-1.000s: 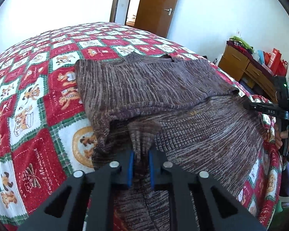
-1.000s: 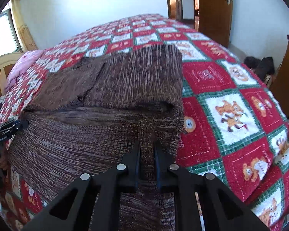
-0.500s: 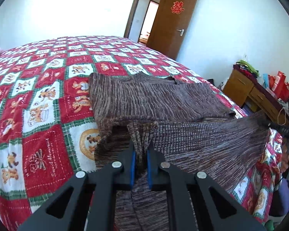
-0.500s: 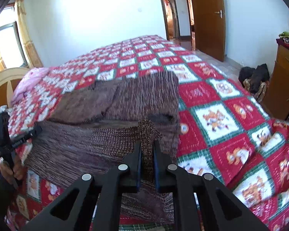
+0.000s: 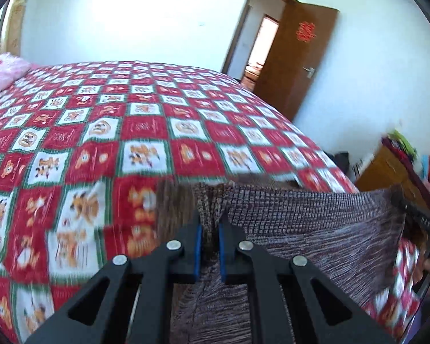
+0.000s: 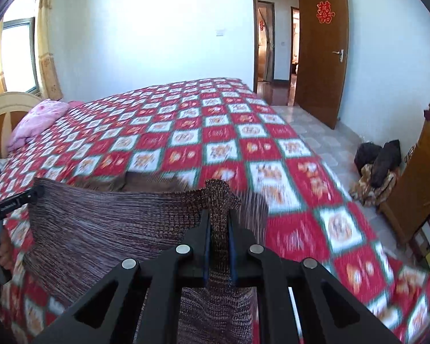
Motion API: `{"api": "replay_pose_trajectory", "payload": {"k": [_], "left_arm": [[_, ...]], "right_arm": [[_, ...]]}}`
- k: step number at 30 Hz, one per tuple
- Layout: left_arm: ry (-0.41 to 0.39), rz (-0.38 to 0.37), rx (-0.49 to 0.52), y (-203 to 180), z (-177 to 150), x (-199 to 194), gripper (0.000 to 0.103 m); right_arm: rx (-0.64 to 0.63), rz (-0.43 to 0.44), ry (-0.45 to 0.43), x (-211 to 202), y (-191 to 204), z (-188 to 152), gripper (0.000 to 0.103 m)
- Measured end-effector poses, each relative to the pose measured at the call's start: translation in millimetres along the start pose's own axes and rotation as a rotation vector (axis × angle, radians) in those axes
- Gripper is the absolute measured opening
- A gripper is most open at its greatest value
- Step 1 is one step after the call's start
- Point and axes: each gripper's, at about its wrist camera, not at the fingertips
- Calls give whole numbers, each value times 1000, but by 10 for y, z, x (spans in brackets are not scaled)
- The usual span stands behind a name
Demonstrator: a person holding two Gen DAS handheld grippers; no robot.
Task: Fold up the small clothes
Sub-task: 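Grasp the folded edge with both grippers and lift it, then lay the folded edge down and open both grippers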
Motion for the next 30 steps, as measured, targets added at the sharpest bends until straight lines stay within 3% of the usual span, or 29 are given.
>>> {"api": "replay_pose_trajectory", "payload": {"k": [7, 10, 13, 15, 19, 21, 22, 24, 26, 30], "left_arm": [[2, 142, -83, 112, 296, 618, 10], [85, 249, -88, 161, 180, 1018, 10], [87, 235, -109, 223, 184, 1011, 16], [114, 243, -113, 244, 184, 1047, 18], [119, 252, -104, 223, 175, 1039, 18], [121, 225, -115, 252, 179, 1016, 20], [133, 205, -130, 291, 196, 971, 23], [136, 175, -155, 353, 174, 825, 47], [89, 150, -146, 427, 51, 490, 61], [62, 179, -94, 455, -284, 20, 65]], "right_arm": [[55, -12, -8, 843, -92, 483, 10], [70, -37, 52, 1360, -124, 443, 10], [76, -59, 142, 1778, -152, 294, 11], [76, -63, 97, 1685, -157, 305, 11], [81, -69, 116, 1710, -176, 298, 13], [86, -75, 120, 1711, -187, 303, 19], [90, -83, 122, 1720, -187, 313, 21], [109, -71, 133, 1641, -219, 298, 23], [142, -36, 87, 1324, -277, 207, 24], [172, 7, 55, 700, -380, -176, 40]]}}
Point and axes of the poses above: each gripper's, at about its wrist camera, not at the fingertips, and x roughly the way its jaws point, y to its left, z to its top, and after that the axes turned 12 degrees about y, right-handed
